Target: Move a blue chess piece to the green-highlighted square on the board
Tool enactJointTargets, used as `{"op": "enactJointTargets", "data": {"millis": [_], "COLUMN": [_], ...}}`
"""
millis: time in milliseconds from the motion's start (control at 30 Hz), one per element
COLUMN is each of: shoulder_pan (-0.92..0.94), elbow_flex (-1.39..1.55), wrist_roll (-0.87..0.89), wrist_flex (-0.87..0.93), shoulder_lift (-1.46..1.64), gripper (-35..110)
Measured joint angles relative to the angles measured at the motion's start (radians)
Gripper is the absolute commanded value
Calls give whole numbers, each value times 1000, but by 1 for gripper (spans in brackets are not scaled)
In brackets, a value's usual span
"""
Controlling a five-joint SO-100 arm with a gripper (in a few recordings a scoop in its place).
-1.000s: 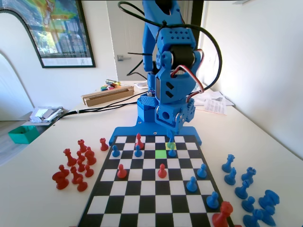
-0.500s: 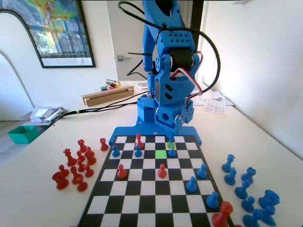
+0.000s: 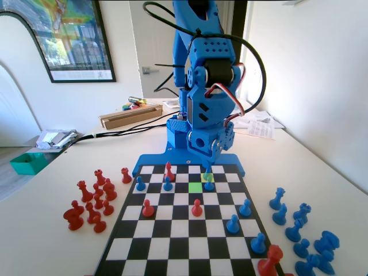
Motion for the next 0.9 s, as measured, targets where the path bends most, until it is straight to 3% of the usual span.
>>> {"op": "enactJointTargets", "data": {"millis": [500,900], "shoulder_pan": [71,201], "elbow_flex": [-199,-232], "wrist_roll": [11,-49], "wrist_flex": [259,229], "shoulder_lift": [0,-23], "gripper": [1,1]}}
